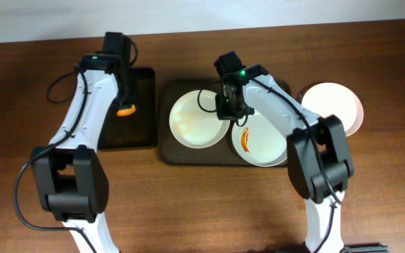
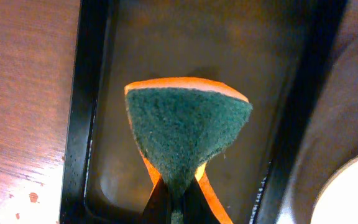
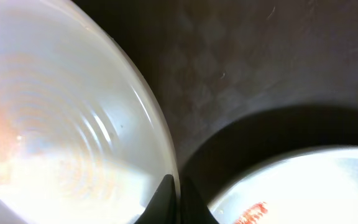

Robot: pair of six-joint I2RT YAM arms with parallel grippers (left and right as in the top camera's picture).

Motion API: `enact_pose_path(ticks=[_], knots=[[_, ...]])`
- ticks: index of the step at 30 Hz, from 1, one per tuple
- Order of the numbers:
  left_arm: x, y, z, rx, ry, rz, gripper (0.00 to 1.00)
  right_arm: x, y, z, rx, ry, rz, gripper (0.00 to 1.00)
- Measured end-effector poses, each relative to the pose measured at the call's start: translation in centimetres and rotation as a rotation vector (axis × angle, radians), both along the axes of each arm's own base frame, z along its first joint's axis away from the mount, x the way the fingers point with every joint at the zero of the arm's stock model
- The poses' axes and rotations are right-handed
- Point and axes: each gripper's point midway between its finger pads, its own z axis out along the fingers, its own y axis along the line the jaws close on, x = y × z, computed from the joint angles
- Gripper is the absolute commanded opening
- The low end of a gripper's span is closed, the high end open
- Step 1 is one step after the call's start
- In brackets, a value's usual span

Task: Clean dirty plates on tray and stack at the side
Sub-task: 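Lift the top plate with the right gripper and stack it on the side plate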

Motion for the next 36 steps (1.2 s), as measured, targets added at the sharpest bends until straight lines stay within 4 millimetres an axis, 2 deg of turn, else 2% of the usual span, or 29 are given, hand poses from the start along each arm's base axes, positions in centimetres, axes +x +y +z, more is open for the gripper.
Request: enact_pose_path(ticks=[4,8,11,14,16,18,20,22,23,24,27,28,30,31,32,34,36], knots=[[-0.9,-0.4,-2.8,-0.054,0.041,-0.010,0.00,0.8,0.6,7.8,-0.202,-0.268,0.055,0.04],[-0.9,-0.7,-4.2,-0.066,0.061,-0.015,0.00,0.1,1.4,10.5,-0.466,-0.427,0.095,0.04],[-1.0,-0.7,-5.4,-0.067,0.088,-0.014,0.00,-0.3,1.8,14.1,-0.699,-0.600,0.081,0.04],[-1.2,-0.8,-6.0,-0.069,0.103,-0.014,0.00,-0.7,1.1,17.7,-0.892,-0.736,0.024,0.04],[-1.2,-0.8,-5.9,-0.069,0.103,-0.014,0.00,-0.9,0.6,19.2,-0.970,-0.786,-0.007,0.04],[-1.2,-0.8,-5.9,-0.069,0.103,-0.014,0.00,-1.0,0.4,19.6,-0.991,-0.797,-0.016,0.04],[-1.2,-0.8,-6.0,-0.071,0.103,-0.014,0.00,-0.8,0.4,19.0,-0.965,-0.779,-0.008,0.04],[-1.2,-0.8,-6.0,-0.071,0.103,-0.014,0.00,-0.5,0.6,17.6,-0.882,-0.732,0.004,0.04],[-1.2,-0.8,-6.0,-0.071,0.103,-0.014,0.00,-0.1,0.0,16.1,-0.795,-0.682,-0.027,0.04],[-1.2,-0.8,-6.0,-0.071,0.103,-0.014,0.00,0.4,-1.6,14.3,-0.694,-0.608,-0.104,0.04],[-1.2,-0.8,-6.0,-0.072,0.103,-0.014,0.00,1.1,-6.0,10.9,-0.486,-0.435,-0.312,0.04],[-1.2,-0.8,-6.0,-0.072,0.103,-0.014,0.00,2.0,-10.1,9.0,-0.321,-0.313,-0.486,0.04],[-1.1,-0.8,-5.9,-0.072,0.101,-0.014,0.00,2.5,-12.7,7.6,-0.144,-0.204,-0.576,0.04],[-1.1,-0.8,-5.9,-0.072,0.099,-0.014,0.00,2.7,-14.9,7.1,-0.030,-0.139,-0.630,0.04],[-1.1,-0.8,-5.9,-0.072,0.100,-0.014,0.00,2.8,-18.7,6.9,0.084,-0.090,-0.706,0.04],[-1.1,-0.8,-5.9,-0.072,0.100,-0.014,0.00,1.0,-21.9,6.6,0.216,0.013,-0.752,0.04],[-1.1,-0.8,-5.9,-0.072,0.098,-0.014,0.00,-1.2,-26.5,6.5,0.291,0.071,-0.833,0.04]])
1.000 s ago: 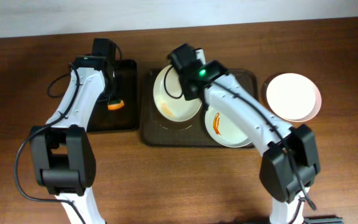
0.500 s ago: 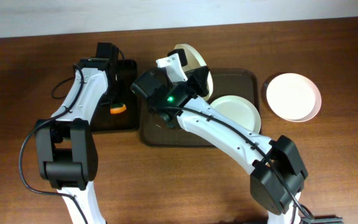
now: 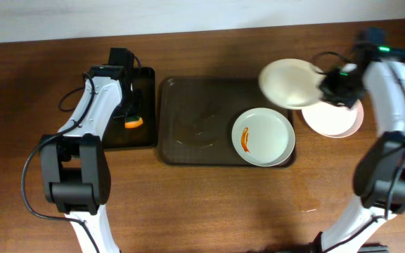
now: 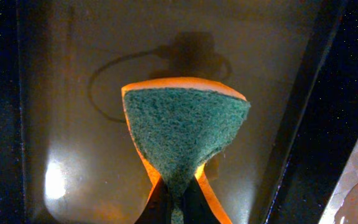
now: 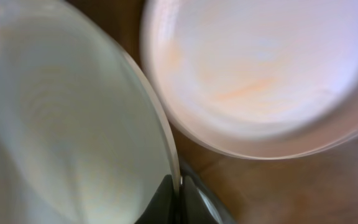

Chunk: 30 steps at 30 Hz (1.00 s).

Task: Clean dirty plates on tray and stack at the side
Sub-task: 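Lift the top plate with the right gripper and stack it on the side plate, then move the right gripper back to grip the rim of the last plate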

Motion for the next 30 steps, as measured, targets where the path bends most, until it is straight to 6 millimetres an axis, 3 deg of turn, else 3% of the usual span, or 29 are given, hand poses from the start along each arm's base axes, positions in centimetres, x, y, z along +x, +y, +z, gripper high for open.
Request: enact_pose_path(ticks=[1,6,8,9,11,12,13,14,17,18,21,24,28,29,30], knots=[[0.0,0.0,0.0,0.000,-0.002,0.000,0.00,-1.2,-3.3,-0.2,0.020,-0.001,-0.055,0.04],[0.0,0.0,0.0,0.000,-0.002,0.000,0.00,-5.9,-10.9,-2.7,0.058,0.015,-0.212,0.04],[0.1,0.0,0.0,-0.001,-0.005,0.000,0.00,-6.6,-12.7,-3.2,0.041,-0.008,-0.223,0.04],[0.1,0.0,0.0,-0.001,-0.005,0.000,0.00,-6.4,-12.7,-3.4,0.035,-0.018,-0.209,0.04],[0.1,0.0,0.0,-0.001,-0.005,0.000,0.00,-5.4,-11.3,-4.6,0.023,-0.036,-0.148,0.05],[0.1,0.0,0.0,-0.001,-0.005,0.000,0.00,-4.9,-10.4,-5.0,0.020,-0.041,-0.118,0.22],[0.1,0.0,0.0,-0.001,-0.005,0.000,0.00,-4.4,-9.5,-5.5,0.017,-0.044,-0.096,0.60],[0.1,0.0,0.0,-0.001,-0.005,0.000,0.00,-4.3,-8.9,-5.7,0.016,-0.039,-0.074,0.72],[0.1,0.0,0.0,-0.001,-0.005,0.000,0.00,-3.8,-7.7,-5.8,0.008,-0.032,-0.036,0.71],[0.1,0.0,0.0,-0.001,-0.005,0.000,0.00,-3.9,-7.6,-5.8,0.008,-0.030,-0.034,0.63],[0.1,0.0,0.0,-0.001,-0.005,0.000,0.00,-4.3,-7.0,-5.8,0.035,-0.013,-0.032,0.55],[0.1,0.0,0.0,-0.001,-0.005,0.000,0.00,-4.7,-6.4,-5.8,0.066,-0.002,-0.020,0.55],[0.1,0.0,0.0,-0.001,-0.005,0.000,0.00,-6.3,-2.1,-3.9,0.209,-0.003,0.117,0.55],[0.1,0.0,0.0,-0.001,-0.005,0.000,0.00,-7.2,0.3,-1.8,0.231,-0.009,0.196,0.54],[0.1,0.0,0.0,-0.001,-0.005,0.000,0.00,-7.3,1.4,-0.8,0.218,-0.020,0.241,0.50]])
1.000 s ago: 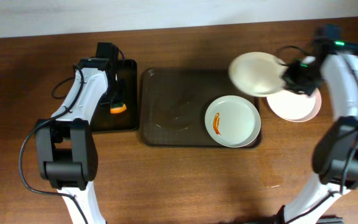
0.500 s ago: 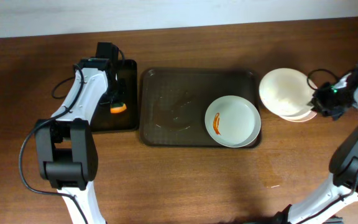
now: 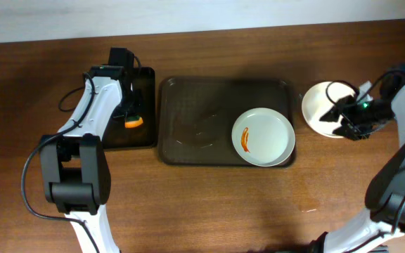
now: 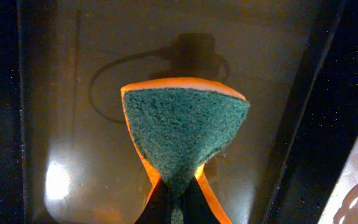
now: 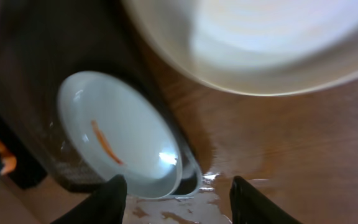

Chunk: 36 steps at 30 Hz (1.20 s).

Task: Clean dirty plates on tray and stack at the side
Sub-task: 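Move the right gripper back to grip the rim of the last plate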

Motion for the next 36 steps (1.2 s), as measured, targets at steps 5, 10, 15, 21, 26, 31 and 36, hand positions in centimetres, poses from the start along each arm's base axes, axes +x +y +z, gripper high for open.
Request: enact_pose_path(ticks=[5,10,15,21,26,31,36], knots=[[-0.3,0.0,-0.1,0.002,0.013,0.000,0.00,-2.9,5.5,-3.0,-0.154,0.085,0.121,0.49],[0.1,-0.7,-0.1,-0.038,-0.002,-0.004,0.00,-3.7,7.9,-7.8,-0.207,0.064,0.158,0.44],[0.0,-0.9,-0.1,-0.053,0.000,-0.007,0.00,-2.4,10.4,-8.0,-0.269,0.020,0.188,0.35],[0.0,-1.0,-0.1,-0.060,0.001,-0.008,0.00,-1.8,9.7,-8.2,-0.365,0.014,0.160,0.43],[0.0,-1.0,-0.1,-0.060,0.001,-0.009,0.00,0.9,9.3,-9.9,-0.411,-0.074,0.207,0.21],[0.1,-1.1,-0.1,-0.066,-0.003,-0.010,0.00,2.2,11.0,-10.1,-0.338,-0.146,0.268,0.17],[0.4,-5.5,0.4,-0.255,-0.021,-0.207,0.00,3.6,17.5,-9.4,-0.254,-0.247,0.313,0.04]])
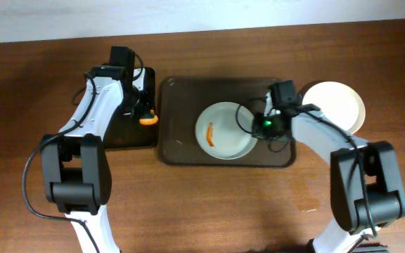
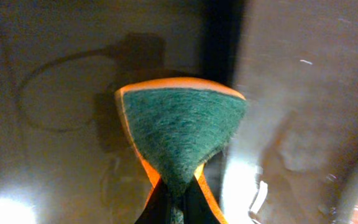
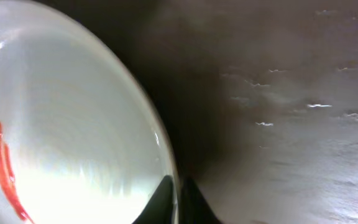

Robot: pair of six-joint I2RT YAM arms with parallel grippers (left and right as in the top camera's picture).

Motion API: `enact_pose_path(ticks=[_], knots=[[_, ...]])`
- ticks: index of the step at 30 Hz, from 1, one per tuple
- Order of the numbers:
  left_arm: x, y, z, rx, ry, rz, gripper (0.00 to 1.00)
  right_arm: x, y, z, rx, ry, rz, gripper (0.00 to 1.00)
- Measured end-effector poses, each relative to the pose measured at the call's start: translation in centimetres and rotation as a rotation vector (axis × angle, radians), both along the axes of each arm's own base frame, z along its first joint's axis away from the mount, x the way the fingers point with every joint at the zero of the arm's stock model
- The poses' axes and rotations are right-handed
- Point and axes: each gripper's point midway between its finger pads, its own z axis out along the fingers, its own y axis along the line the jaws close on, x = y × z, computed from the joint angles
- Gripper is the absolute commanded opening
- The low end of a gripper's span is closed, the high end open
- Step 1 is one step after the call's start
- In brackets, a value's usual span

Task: Clean dirty plates on tray and stack at the side
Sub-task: 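Move the right gripper back to grip the rim of the last plate, then scrub the sauced last plate with the sponge in the left gripper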

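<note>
A white plate (image 1: 223, 131) with a red streak (image 1: 210, 132) lies in the middle of the brown tray (image 1: 171, 151). My right gripper (image 1: 261, 128) is shut on its right rim; the right wrist view shows the plate (image 3: 73, 124), its streak (image 3: 5, 168) and the gripper (image 3: 179, 190) pinching the rim. My left gripper (image 1: 144, 113) is shut on a green and orange sponge (image 1: 147, 119) at the right edge of the small black tray (image 1: 121, 137). The left wrist view shows the sponge (image 2: 179, 134) folded in the gripper (image 2: 178, 202). Clean plates (image 1: 339, 102) are stacked right of the tray.
The brown tray's floor (image 3: 291, 93) is wet and streaked. Both trays sit side by side on the wooden table (image 1: 209, 204), with the plate stack close to the brown tray's right end.
My right gripper was open by the plate stack; now it is shut on the streaked plate's rim, and that plate has moved from the tray's right to its middle. The sponge moved right.
First my right gripper gripped the left plate in the tray while the left held the sponge over the black tray. Then that plate hung above the stack at the right. Then it lay on the stack, gripper open. Now the right gripper holds the second plate.
</note>
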Motion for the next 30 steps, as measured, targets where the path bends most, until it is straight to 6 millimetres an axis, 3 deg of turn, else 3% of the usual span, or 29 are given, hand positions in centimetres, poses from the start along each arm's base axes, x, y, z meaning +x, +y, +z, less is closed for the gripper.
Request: enact_pose_path(ticks=[3,8,11,13,15,19,22,26,28,30], knots=[[0.0,-1.9,0.2,-0.034,-0.022,-0.070,0.00,0.1,2.6,0.1,0.005,-0.009,-0.044,0.04],[-0.1,-3.9,0.8,-0.095,-0.036,-0.135,0.00,0.5,3.5,0.1,0.013,-0.020,-0.119,0.04],[-0.5,-5.7,2.3,-0.099,-0.073,-0.186,0.00,0.4,3.9,0.0,0.002,-0.024,-0.113,0.04],[-0.7,-6.9,4.9,-0.097,-0.135,-0.222,0.00,0.5,3.8,0.0,-0.004,-0.026,-0.116,0.04],[-0.9,-7.3,5.6,-0.102,-0.146,-0.223,0.00,0.5,3.8,0.0,-0.007,-0.028,-0.117,0.04],[-1.9,-9.7,4.5,-0.127,-0.127,-0.209,0.00,0.7,3.9,0.1,-0.003,-0.036,-0.118,0.04],[-2.9,-12.3,1.9,-0.176,-0.105,-0.122,0.00,0.6,4.7,0.1,-0.005,-0.045,-0.100,0.04],[-4.5,-17.3,0.4,-0.238,-0.143,-0.144,0.00,0.4,5.4,0.2,-0.001,-0.048,-0.088,0.04],[-5.3,-18.5,0.1,-0.243,-0.135,-0.136,0.00,0.4,5.4,0.2,-0.001,-0.048,-0.089,0.04],[-5.2,-18.2,-0.2,-0.222,-0.139,-0.110,0.00,0.4,5.4,0.2,0.000,-0.048,-0.089,0.04]])
